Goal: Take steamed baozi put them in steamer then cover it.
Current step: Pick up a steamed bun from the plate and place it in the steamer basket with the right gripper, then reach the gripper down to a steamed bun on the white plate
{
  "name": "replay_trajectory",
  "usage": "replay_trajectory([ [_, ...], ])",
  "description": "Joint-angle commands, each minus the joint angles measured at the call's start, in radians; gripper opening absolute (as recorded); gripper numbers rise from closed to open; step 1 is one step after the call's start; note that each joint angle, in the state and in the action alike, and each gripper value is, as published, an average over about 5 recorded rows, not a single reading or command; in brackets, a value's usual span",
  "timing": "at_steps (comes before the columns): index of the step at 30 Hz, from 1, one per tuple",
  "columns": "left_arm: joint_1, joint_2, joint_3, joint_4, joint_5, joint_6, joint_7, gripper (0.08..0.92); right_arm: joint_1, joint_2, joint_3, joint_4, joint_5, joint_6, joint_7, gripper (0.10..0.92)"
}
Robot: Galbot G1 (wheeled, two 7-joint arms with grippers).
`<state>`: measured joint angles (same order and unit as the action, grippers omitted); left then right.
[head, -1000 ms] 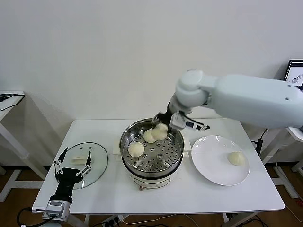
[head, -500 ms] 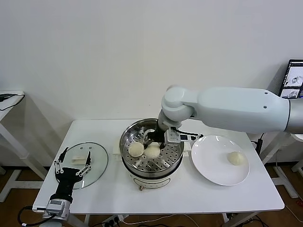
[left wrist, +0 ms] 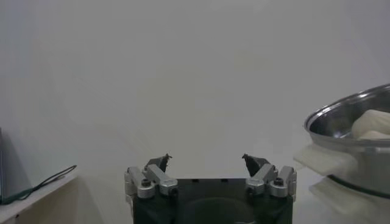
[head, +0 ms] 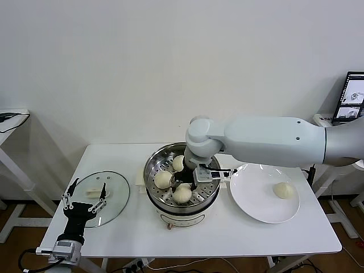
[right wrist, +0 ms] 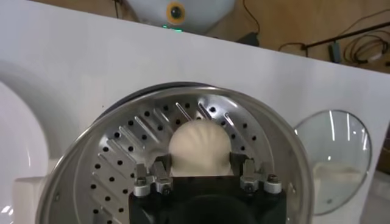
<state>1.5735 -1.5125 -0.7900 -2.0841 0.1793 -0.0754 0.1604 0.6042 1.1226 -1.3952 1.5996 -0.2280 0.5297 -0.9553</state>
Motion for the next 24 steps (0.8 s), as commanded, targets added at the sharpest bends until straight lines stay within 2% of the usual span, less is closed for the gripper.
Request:
replay_trajectory([
  [1, 0.002, 0.000, -0.006, 0.001, -0.001, 0.000, 0.001, 0.823, -0.054, 0.012, 0.005, -0.020, -0.018, 0.010, -0.020, 0.662],
  [6, 0.001, -0.001, -0.007, 0.001, -0.002, 0.001, 0.001, 0.823, -0.043, -0.003, 0.009, 0.001, -0.014, -0.005, -0.027, 0.669],
  [14, 0.004, -0.004, -0.001, -0.002, 0.000, 0.001, -0.001, 0.823, 0.031, -0.070, 0.030, 0.011, 0.039, -0.017, -0.040, 0.815],
  [19, 0.007, -0.004, 0.007, -0.011, 0.002, 0.003, -0.003, 0.823, 0.140, -0.183, 0.041, 0.002, 0.169, -0.071, -0.092, 0.822],
  [24, 0.011, -0.006, 0.023, -0.018, 0.006, 0.002, -0.005, 0.823, 0.204, -0.336, 0.030, -0.003, 0.390, -0.277, -0.204, 0.823],
])
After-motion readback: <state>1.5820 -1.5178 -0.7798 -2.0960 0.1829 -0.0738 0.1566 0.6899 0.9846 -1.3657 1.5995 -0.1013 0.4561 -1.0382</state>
